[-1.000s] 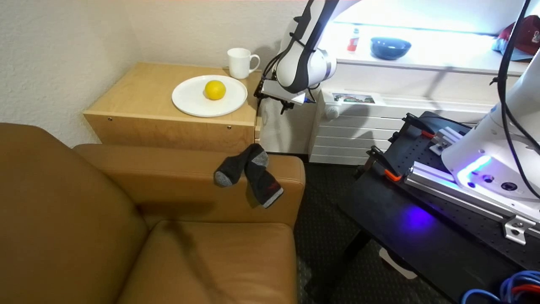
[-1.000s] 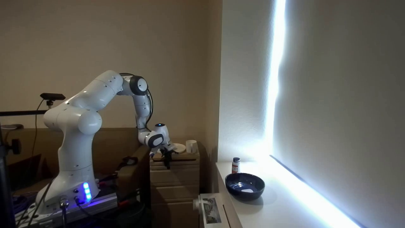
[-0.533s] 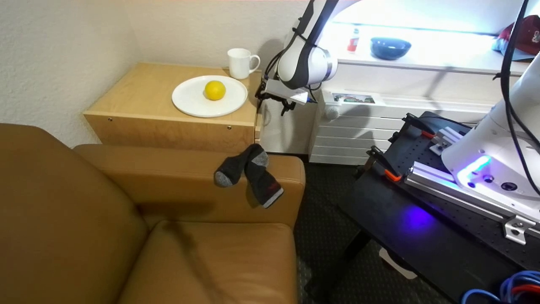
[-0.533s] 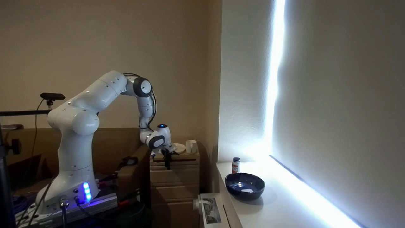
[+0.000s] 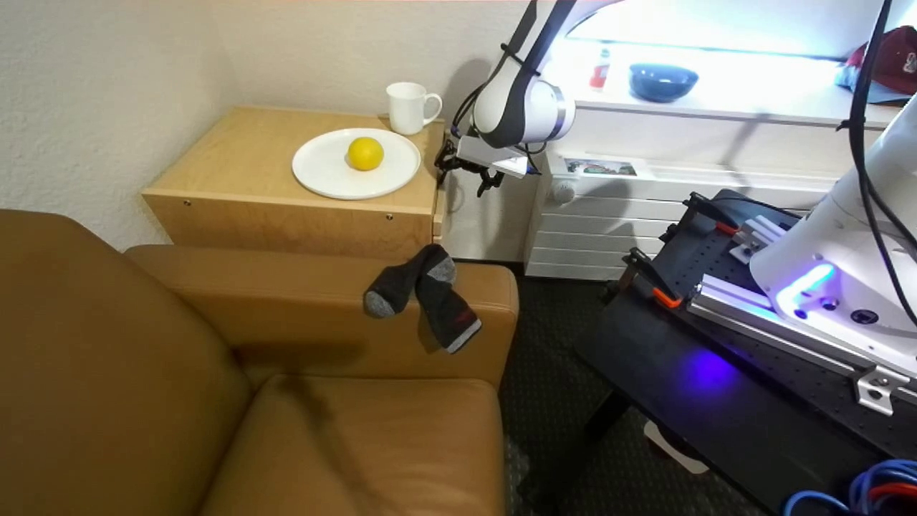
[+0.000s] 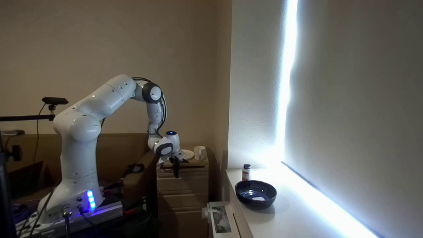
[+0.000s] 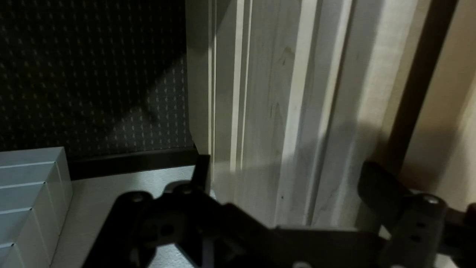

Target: Open the top drawer of the cabinet

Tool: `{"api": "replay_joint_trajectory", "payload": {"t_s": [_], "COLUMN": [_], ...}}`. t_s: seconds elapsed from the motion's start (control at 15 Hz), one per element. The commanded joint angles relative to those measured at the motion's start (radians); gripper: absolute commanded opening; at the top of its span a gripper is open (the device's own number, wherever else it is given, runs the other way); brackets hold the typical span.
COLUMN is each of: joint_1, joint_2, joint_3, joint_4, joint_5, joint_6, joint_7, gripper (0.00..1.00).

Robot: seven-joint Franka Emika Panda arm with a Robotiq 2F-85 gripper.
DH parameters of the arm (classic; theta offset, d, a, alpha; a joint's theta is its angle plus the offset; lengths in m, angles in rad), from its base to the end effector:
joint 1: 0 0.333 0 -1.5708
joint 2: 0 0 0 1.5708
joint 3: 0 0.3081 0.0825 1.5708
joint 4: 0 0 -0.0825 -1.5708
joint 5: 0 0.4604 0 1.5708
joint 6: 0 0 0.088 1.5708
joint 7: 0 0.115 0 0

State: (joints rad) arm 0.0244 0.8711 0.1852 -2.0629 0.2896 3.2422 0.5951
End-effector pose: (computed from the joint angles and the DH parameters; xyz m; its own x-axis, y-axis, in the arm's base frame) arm 0.5727 0.1087 -0.0442 0.7053 -0.7011 0.1052 -0.6473 -0.6974 -0.3075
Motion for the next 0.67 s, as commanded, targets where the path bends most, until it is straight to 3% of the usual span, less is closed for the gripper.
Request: {"api": "replay_joint_trajectory", "payload": {"t_s": [0.0,0.2,0.27,0.33,0.53,0.6], "joint_1": [0.119,0.138,0.17,0.143,0.158,0.103], "joint_2": [0.065,0.047,0.049,0.008,0.01,0.017], "joint_3": [-0.11,-0.082,-0.105,-0.079,-0.087,-0.033], "joint_4": [-0.014,-0.031,-0.021,-0.025,-0.025,-0.014], "joint_5": [0.071,0.129,0.157,0.147,0.162,0.136], "joint_6": [0.049,0.15,0.144,0.132,0.142,0.171], "joint_7": [-0.014,-0.011,-0.005,-0.024,-0.023,-0.027], "gripper": [1.0,1.0,1.0,1.0,1.0,1.0]}}
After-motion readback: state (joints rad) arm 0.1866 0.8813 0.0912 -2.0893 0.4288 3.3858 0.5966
